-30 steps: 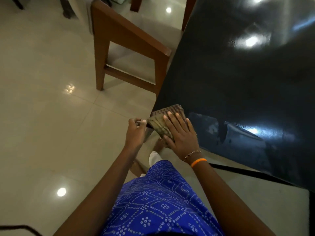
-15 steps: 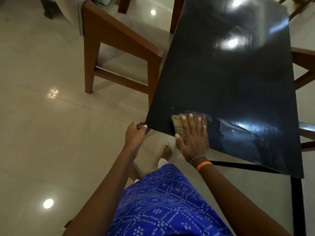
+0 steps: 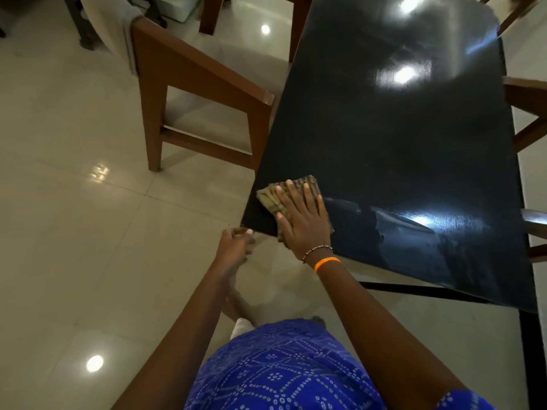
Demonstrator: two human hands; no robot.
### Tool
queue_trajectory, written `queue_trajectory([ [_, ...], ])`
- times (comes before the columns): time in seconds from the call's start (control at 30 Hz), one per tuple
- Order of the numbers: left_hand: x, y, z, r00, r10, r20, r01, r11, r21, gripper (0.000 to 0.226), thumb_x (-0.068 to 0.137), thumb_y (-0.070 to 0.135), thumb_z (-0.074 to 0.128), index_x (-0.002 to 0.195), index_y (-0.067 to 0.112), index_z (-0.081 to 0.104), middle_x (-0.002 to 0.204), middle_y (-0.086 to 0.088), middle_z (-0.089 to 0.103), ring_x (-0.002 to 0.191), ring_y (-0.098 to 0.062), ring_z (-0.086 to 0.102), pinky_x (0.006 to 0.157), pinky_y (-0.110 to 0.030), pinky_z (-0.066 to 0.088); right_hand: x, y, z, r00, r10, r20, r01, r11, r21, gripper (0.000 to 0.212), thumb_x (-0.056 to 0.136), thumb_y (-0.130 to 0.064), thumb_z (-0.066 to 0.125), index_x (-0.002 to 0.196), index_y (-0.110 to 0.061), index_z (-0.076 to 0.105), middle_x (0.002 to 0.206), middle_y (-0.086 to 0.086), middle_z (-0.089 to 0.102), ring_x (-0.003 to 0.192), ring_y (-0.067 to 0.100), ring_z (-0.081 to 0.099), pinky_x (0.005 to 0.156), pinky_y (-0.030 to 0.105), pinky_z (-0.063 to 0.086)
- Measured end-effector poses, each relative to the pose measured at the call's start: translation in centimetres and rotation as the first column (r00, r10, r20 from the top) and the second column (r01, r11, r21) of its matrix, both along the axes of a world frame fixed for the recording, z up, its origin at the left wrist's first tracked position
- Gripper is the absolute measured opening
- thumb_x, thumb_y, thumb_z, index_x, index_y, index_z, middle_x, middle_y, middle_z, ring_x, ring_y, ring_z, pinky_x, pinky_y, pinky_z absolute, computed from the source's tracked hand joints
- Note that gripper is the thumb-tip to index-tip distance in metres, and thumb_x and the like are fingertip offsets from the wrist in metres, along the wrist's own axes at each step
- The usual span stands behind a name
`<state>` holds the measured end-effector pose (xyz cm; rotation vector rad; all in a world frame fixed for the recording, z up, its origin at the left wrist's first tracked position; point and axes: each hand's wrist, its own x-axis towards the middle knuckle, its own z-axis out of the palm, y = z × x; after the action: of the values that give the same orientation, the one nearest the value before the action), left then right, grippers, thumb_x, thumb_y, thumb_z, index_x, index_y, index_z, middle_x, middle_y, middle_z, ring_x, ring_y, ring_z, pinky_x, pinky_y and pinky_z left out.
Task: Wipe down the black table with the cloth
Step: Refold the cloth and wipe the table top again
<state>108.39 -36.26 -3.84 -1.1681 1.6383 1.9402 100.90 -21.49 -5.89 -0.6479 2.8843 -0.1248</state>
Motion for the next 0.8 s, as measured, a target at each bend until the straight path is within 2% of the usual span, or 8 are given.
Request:
queue_trajectory([
  [0.1, 1.0, 2.5, 0.0, 0.981, -0.192, 0.042, 0.182, 0.969, 0.165, 0.022, 0.094, 0.031, 0.049, 0.11, 0.016, 0.049, 0.1, 0.0, 0.059, 0.086, -0.014, 0.056, 0.078, -0.03, 0.045, -0.7, 6.0, 0.2, 0.982, -0.187, -0.01, 0.187, 0.982, 0.022, 0.057, 0.093, -0.045, 0.015, 0.148, -0.033, 0.014, 0.159, -0.005, 0.011, 0.148, 0.021, 0.004, 0.118, 0.042, 0.004],
  [0.2, 0.9, 5.0, 0.2, 0.959, -0.284, 0.008, 0.276, 0.938, 0.209, 0.02, 0.093, 0.033, 0.049, 0.108, 0.02, 0.052, 0.101, 0.004, 0.061, 0.092, -0.014, 0.057, 0.077, -0.027, 0.046, -1.4, 13.0, 0.3, 0.931, -0.361, -0.051, 0.365, 0.922, 0.133, 0.059, 0.092, -0.043, 0.005, 0.149, -0.031, 0.014, 0.159, -0.003, 0.011, 0.148, 0.023, 0.004, 0.12, 0.042, 0.003],
  [0.33, -0.3, 7.2, 0.6, 0.952, -0.305, -0.001, 0.297, 0.927, 0.23, 0.023, 0.094, 0.03, 0.047, 0.113, 0.018, 0.055, 0.105, 0.001, 0.062, 0.097, -0.016, 0.058, 0.079, -0.027, 0.047, -1.0, 21.1, 0.9, 0.753, -0.658, -0.022, 0.658, 0.753, 0.015, 0.052, 0.099, -0.033, 0.033, 0.149, -0.029, 0.016, 0.159, -0.001, 0.011, 0.147, 0.026, 0.006, 0.119, 0.046, 0.005],
  [0.4, -0.7, 7.6, 0.6, 0.958, -0.286, 0.009, 0.275, 0.93, 0.242, 0.023, 0.094, 0.028, 0.048, 0.112, 0.017, 0.055, 0.104, 0.001, 0.062, 0.096, -0.016, 0.058, 0.076, -0.026, 0.047, -0.7, 23.0, 1.3, 0.666, -0.746, 0.001, 0.746, 0.666, -0.01, 0.054, 0.099, -0.032, 0.035, 0.149, -0.028, 0.015, 0.16, -0.001, 0.011, 0.147, 0.028, 0.005, 0.119, 0.047, 0.003],
  [0.53, -0.6, 7.9, 0.2, 0.972, -0.233, 0.031, 0.221, 0.949, 0.226, 0.021, 0.093, 0.026, 0.049, 0.111, 0.016, 0.056, 0.101, 0.0, 0.062, 0.094, -0.017, 0.058, 0.073, -0.026, 0.047, -0.8, 20.4, 0.9, 0.595, -0.803, -0.018, 0.803, 0.595, 0.019, 0.058, 0.098, -0.036, 0.034, 0.15, -0.025, 0.011, 0.16, 0.003, 0.007, 0.146, 0.032, 0.003, 0.118, 0.05, 0.001],
  [0.6, -0.5, 8.3, -0.1, 0.98, -0.193, 0.041, 0.179, 0.958, 0.225, 0.018, 0.094, 0.024, 0.049, 0.108, 0.017, 0.057, 0.1, 0.0, 0.062, 0.092, -0.017, 0.057, 0.072, -0.027, 0.047, -0.3, 17.3, 0.4, 0.638, -0.77, -0.027, 0.77, 0.637, 0.016, 0.059, 0.098, -0.038, 0.035, 0.15, -0.026, 0.01, 0.16, 0.004, 0.005, 0.147, 0.032, 0.001, 0.118, 0.052, 0.0],
  [0.67, -0.4, 8.8, -0.3, 0.985, -0.165, 0.055, 0.149, 0.963, 0.222, 0.018, 0.095, 0.021, 0.045, 0.107, 0.017, 0.058, 0.099, 0.0, 0.062, 0.091, -0.017, 0.057, 0.073, -0.027, 0.047, 0.5, 13.7, -0.1, 0.735, -0.678, -0.032, 0.678, 0.735, 0.005, 0.061, 0.096, -0.041, 0.037, 0.149, -0.027, 0.011, 0.16, 0.004, 0.006, 0.147, 0.032, 0.002, 0.117, 0.053, 0.0],
  [0.8, -0.4, 10.3, -0.4, 0.98, -0.186, 0.068, 0.173, 0.971, 0.166, 0.027, 0.094, 0.007, 0.039, 0.108, 0.018, 0.059, 0.095, 0.004, 0.063, 0.089, -0.013, 0.056, 0.074, -0.025, 0.044, 2.5, 6.7, -1.0, 0.926, -0.377, -0.009, 0.376, 0.924, -0.073, 0.064, 0.09, -0.049, 0.032, 0.149, -0.03, 0.015, 0.159, 0.007, 0.013, 0.145, 0.034, 0.001, 0.113, 0.057, -0.002],
])
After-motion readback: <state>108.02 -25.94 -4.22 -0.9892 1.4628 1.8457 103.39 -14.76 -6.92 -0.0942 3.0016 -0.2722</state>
